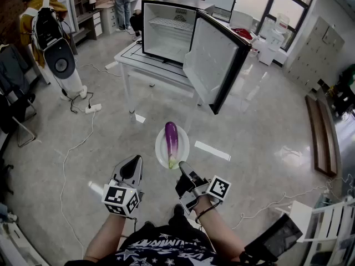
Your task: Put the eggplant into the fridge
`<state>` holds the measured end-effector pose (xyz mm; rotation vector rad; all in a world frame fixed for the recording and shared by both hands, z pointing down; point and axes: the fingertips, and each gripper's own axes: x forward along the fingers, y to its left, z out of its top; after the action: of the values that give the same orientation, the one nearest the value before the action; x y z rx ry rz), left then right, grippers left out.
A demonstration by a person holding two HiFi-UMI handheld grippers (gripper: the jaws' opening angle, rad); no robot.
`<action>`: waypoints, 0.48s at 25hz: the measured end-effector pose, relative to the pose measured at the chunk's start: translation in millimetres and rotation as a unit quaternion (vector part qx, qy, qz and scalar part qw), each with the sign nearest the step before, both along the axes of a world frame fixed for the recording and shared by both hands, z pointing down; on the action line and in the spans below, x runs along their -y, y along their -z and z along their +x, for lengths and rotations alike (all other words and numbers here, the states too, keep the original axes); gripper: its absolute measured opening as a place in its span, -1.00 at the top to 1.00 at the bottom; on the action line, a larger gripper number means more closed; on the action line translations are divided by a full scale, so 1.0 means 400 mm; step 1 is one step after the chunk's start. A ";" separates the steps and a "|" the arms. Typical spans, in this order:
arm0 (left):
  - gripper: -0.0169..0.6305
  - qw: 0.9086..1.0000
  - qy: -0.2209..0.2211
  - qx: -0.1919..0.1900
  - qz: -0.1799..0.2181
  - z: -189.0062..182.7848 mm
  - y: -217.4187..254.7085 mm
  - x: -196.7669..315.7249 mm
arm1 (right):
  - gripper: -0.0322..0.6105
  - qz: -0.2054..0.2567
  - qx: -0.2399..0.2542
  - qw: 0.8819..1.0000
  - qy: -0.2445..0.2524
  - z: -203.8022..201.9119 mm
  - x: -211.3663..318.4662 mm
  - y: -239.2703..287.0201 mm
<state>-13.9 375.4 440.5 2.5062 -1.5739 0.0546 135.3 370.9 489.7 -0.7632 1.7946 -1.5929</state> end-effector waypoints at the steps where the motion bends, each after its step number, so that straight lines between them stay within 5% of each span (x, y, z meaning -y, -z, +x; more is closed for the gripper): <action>1: 0.92 1.000 -0.001 0.001 0.001 -0.003 0.002 -0.003 | 0.83 0.003 -0.003 1.000 -0.001 -0.005 -0.003 0.002; 12: 0.92 0.999 -0.017 0.028 0.006 -0.038 -0.002 -0.050 | 0.83 0.006 -0.004 1.000 -0.006 -0.063 -0.045 0.006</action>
<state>-29.0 395.6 441.2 2.5621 -1.5562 0.1213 109.9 389.0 487.2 -0.7731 1.8001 -1.5731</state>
